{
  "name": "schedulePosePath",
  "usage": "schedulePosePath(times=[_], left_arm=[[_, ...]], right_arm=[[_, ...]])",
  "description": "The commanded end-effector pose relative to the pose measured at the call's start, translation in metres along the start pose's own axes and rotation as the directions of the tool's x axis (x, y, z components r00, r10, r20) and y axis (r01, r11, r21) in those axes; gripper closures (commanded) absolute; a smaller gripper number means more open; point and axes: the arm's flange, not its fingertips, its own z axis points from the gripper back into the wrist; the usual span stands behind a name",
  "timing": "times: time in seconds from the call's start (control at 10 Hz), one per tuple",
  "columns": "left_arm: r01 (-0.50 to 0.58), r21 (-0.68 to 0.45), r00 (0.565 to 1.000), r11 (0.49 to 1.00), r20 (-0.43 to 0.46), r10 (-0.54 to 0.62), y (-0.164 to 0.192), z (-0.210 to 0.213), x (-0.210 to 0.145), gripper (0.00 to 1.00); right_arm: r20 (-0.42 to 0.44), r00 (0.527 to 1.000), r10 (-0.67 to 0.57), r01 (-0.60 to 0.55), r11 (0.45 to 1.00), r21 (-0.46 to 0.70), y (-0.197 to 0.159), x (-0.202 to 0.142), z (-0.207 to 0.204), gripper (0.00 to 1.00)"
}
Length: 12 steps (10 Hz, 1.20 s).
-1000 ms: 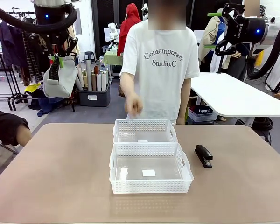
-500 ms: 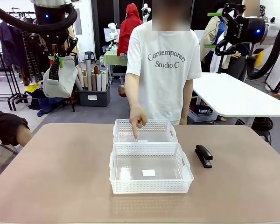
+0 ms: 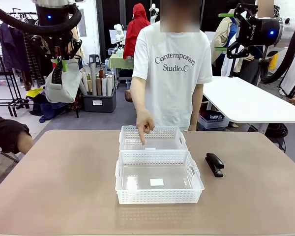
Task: Distribute items into two baskets.
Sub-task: Move the picked Pencil pouch towards the Organizing basket indicated by the person, stopping as directed.
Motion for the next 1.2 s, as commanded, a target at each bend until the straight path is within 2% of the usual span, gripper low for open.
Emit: schedulePosePath(times=[0.0,0.1,0.2,0.3,0.4,0.5,0.7,0.9,1.0,1.1], left_arm=[[-0.004,0.002,1.000,1.000,0.001,0.004,0.001,0.002,-0.002,1.00],[0.000,0.000,1.000,1.000,0.000,0.000,0.000,0.000,0.000,1.00],[0.103,0.018,0.995,0.995,0.000,-0.103,-0.009,0.003,-0.001,1.00],[0.165,0.085,0.986,0.983,0.017,-0.166,-0.028,0.006,-0.001,1.00],[0.273,0.085,0.961,0.958,0.020,-0.275,-0.042,0.009,-0.003,1.00],[0.408,0.074,0.910,0.910,0.042,-0.412,-0.058,0.012,-0.008,1.00],[0.596,0.015,0.798,0.802,0.094,-0.595,-0.084,0.016,-0.010,1.00],[0.768,-0.065,0.638,0.637,0.164,-0.752,-0.110,0.021,-0.013,1.00],[0.830,-0.068,0.556,0.554,0.184,-0.810,-0.123,0.020,-0.014,1.00],[0.888,-0.109,0.460,0.447,0.192,-0.867,-0.139,0.019,-0.018,1.00]], right_arm=[[0.002,1.000,0.001,-0.001,1.000,0.006,0.002,-0.003,0.001,0.00],[0.002,1.000,0.001,-0.001,1.000,0.006,0.002,-0.003,0.001,0.00],[0.002,1.000,0.001,-0.001,1.000,0.006,0.002,-0.003,0.001,0.00],[0.002,1.000,0.001,-0.001,1.000,0.006,0.002,-0.003,0.001,0.00],[0.002,1.000,0.001,-0.001,1.000,0.006,0.002,-0.003,0.001,0.00],[0.002,1.000,0.001,-0.001,1.000,0.006,0.002,-0.003,0.001,0.00],[0.002,1.000,0.001,-0.001,1.000,0.006,0.002,-0.003,0.001,0.00],[0.002,1.000,0.001,-0.001,1.000,0.006,0.002,-0.003,0.001,0.00],[0.002,1.000,0.001,-0.001,1.000,0.006,0.002,-0.003,0.001,0.00],[0.002,1.000,0.001,-0.001,1.000,0.006,0.002,-0.003,0.001,0.00]])
